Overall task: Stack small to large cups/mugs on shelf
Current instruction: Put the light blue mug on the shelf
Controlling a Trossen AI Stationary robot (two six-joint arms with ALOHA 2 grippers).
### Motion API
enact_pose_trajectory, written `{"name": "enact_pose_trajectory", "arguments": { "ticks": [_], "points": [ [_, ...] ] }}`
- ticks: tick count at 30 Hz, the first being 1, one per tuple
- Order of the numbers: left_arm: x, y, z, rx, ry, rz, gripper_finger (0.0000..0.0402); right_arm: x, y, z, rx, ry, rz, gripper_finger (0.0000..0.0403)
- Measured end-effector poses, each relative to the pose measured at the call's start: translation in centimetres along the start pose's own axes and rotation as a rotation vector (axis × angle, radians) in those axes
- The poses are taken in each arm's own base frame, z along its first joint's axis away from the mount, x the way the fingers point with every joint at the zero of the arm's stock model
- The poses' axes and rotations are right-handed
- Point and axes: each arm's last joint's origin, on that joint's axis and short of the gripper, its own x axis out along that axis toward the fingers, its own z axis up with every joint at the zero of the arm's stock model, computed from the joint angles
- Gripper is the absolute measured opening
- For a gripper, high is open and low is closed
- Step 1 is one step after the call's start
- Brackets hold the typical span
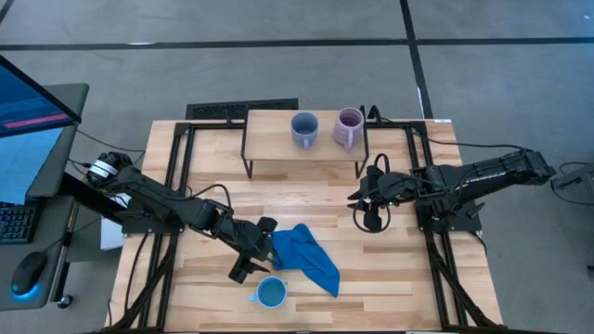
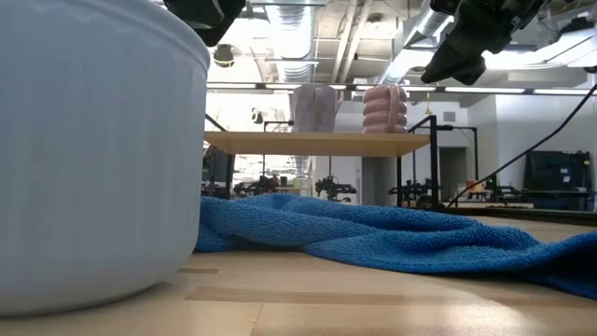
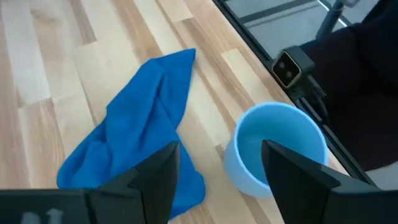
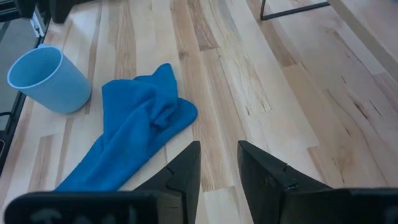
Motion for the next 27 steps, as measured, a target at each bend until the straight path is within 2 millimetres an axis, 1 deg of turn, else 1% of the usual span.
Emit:
{"name": "enact_pose_trajectory", "arguments": {
  "ticks": [3, 5, 9, 12, 14, 17, 22, 27],
  "points": [
    [1.3, 0.1, -0.1, -0.006, 0.043, -0.007, 0.0199, 0.0, 0.0, 0.0, 0.0, -0.001, 0.0, 0.0128],
    [2.5, 0.0, 0.6, 0.005, 0.069, -0.03, 0.0186, 0.0, 0.0, 0.0, 0.001, -0.004, 0.001, 0.0128],
    [3.9, 0.2, 1.8, 0.043, 0.249, 0.008, 0.0166, 0.0, 0.0, 0.1, 0.002, -0.009, 0.002, 0.0128],
    [4.5, 0.6, 2.8, 0.039, 0.368, 0.048, 0.0157, 0.0, 0.1, 0.2, 0.002, -0.015, 0.004, 0.0128],
    [4.9, 0.5, 3.7, 0.053, 0.383, 0.043, 0.0152, 0.0, 0.1, 0.2, 0.001, -0.015, 0.006, 0.0128],
    [5.5, 0.3, 4.3, 0.081, 0.429, 0.018, 0.0148, 0.0, 0.1, 0.1, 0.0, -0.007, 0.004, 0.0128],
    [6.0, 0.1, 4.4, 0.135, 0.454, -0.012, 0.0145, 0.0, 0.0, 0.0, -0.002, 0.005, 0.001, 0.0128],
    [6.0, -1.1, 4.5, 0.174, 0.447, -0.063, 0.0145, 0.0, 0.0, -0.1, -0.003, 0.009, 0.0, 0.0128]
  ]
}}
